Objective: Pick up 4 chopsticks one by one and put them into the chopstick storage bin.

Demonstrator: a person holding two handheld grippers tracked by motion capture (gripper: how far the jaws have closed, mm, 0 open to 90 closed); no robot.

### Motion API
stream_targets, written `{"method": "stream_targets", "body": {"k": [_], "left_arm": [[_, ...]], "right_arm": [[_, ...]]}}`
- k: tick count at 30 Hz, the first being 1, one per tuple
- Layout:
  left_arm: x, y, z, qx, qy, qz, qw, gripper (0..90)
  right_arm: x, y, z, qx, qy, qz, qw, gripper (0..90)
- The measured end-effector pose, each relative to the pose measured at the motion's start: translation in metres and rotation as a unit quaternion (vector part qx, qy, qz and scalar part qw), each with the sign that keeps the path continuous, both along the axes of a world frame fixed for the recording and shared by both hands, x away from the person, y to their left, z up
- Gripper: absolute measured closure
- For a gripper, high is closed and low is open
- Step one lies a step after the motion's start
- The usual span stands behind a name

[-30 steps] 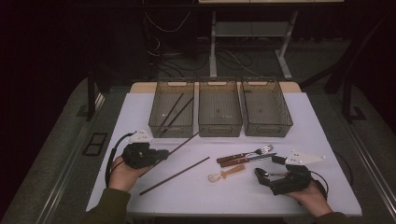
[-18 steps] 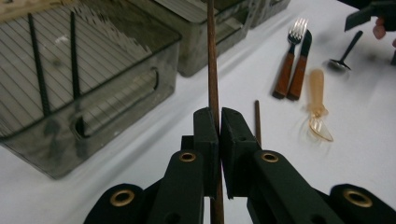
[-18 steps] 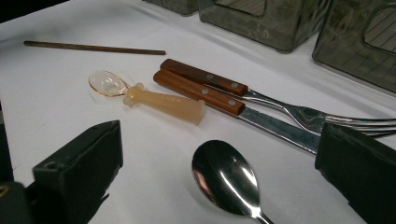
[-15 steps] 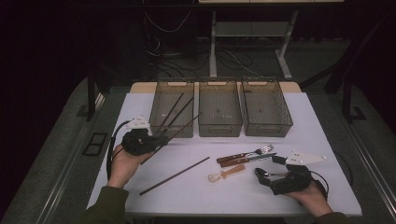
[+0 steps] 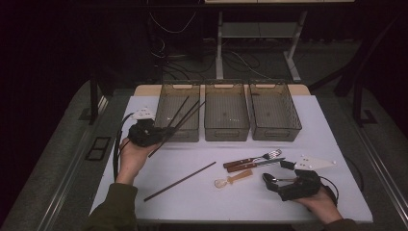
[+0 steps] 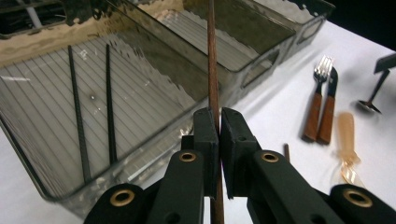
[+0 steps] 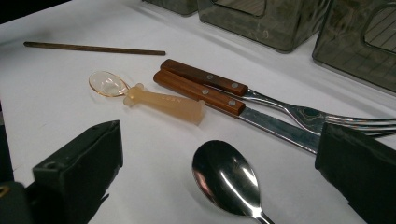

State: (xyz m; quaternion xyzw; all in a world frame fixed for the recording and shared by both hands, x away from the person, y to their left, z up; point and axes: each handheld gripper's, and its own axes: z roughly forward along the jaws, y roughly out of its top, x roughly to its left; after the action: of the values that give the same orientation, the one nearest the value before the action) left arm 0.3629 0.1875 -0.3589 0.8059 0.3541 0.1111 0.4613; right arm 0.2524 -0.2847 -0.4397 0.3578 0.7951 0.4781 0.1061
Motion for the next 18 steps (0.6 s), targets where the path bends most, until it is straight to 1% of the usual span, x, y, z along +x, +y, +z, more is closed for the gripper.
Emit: {"method": "stream_targets", "body": {"k": [4, 10, 14, 18], "left_arm": [[0.01, -0.002, 0.002, 0.001, -0.005, 0.01, 0.9999, 85.4], [0.024, -0.005, 0.005, -0.007, -0.013, 0.031, 0.9994, 85.4], [0.035, -0.007, 0.006, 0.0, -0.016, 0.042, 0.999, 85.4], [0.045, -0.008, 0.007, 0.0, -0.018, 0.055, 0.9983, 85.4]], "right_arm": [[0.0, -0.002, 0.0, 0.002, -0.001, -0.001, 1.0, 1.1], [-0.001, -0.002, 0.001, 0.002, -0.001, -0.001, 1.0, 1.1], [-0.001, -0.001, 0.001, 0.001, -0.002, 0.0, 1.0, 1.1], [-0.001, -0.002, 0.001, 0.002, -0.001, -0.002, 1.0, 1.1]]}}
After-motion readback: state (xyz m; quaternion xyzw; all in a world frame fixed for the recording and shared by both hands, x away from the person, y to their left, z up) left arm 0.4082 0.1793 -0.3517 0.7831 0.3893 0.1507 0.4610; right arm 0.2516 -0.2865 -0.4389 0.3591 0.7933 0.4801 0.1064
